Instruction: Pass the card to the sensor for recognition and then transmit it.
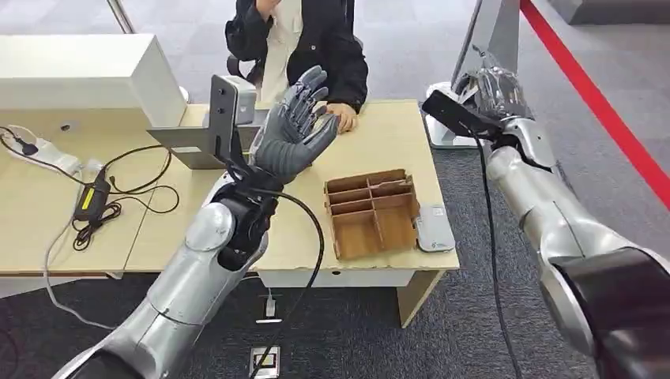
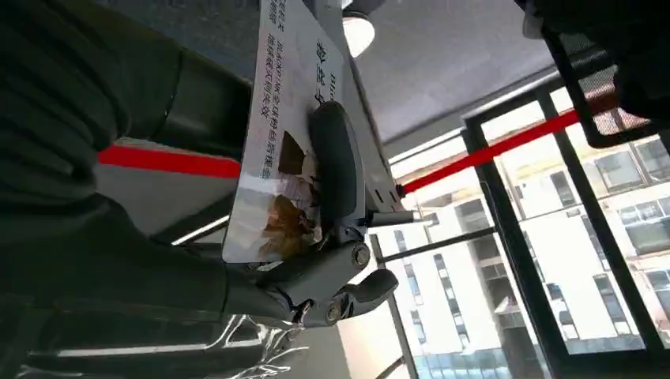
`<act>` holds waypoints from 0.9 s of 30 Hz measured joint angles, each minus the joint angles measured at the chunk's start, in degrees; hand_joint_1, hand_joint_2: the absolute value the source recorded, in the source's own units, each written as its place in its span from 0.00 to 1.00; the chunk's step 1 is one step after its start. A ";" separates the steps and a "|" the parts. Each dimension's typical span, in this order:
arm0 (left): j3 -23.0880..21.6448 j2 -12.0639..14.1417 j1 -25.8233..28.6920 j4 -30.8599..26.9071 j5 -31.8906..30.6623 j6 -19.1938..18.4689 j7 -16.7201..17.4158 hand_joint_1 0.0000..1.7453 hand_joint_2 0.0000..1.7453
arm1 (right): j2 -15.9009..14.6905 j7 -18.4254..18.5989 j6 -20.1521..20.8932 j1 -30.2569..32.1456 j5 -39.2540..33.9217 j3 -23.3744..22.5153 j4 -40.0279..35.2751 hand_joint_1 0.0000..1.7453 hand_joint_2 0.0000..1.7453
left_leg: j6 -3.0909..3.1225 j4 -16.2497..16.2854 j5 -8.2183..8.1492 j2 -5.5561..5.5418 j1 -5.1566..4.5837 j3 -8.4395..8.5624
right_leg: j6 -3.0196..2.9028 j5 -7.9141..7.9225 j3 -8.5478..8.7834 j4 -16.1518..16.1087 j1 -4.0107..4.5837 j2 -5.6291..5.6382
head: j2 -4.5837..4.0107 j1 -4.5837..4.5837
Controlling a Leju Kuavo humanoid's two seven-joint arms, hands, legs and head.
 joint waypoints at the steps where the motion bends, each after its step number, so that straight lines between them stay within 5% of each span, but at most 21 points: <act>1: 0.02 0.15 0.17 -0.26 -0.13 0.11 0.24 0.00 1.00 | -0.22 -0.08 0.05 0.51 0.13 -0.02 0.00 1.00 1.00 | 0.00 0.00 0.00 -0.01 -0.01 0.00 | 0.00 0.00 0.00 -0.01 0.01 0.00 | 0.00 -0.02; 13: 0.42 3.28 3.58 -4.66 -1.68 0.50 1.79 0.00 1.00 | -5.46 -2.58 1.25 15.08 -7.24 -3.06 -1.09 1.00 1.00 | 0.03 -0.01 -0.03 -0.12 0.00 -0.06 | 0.01 -0.02 0.03 -0.03 0.01 -0.14 | 0.00 -0.02; 27: 0.39 3.41 3.66 -4.98 -1.86 -0.11 1.77 0.00 1.00 | -5.55 -3.37 2.62 19.62 -9.51 -4.24 -5.68 1.00 1.00 | 0.02 -0.02 -0.02 -0.08 -0.01 -0.03 | 0.01 -0.02 0.02 0.00 0.02 -0.12 | 0.00 -0.02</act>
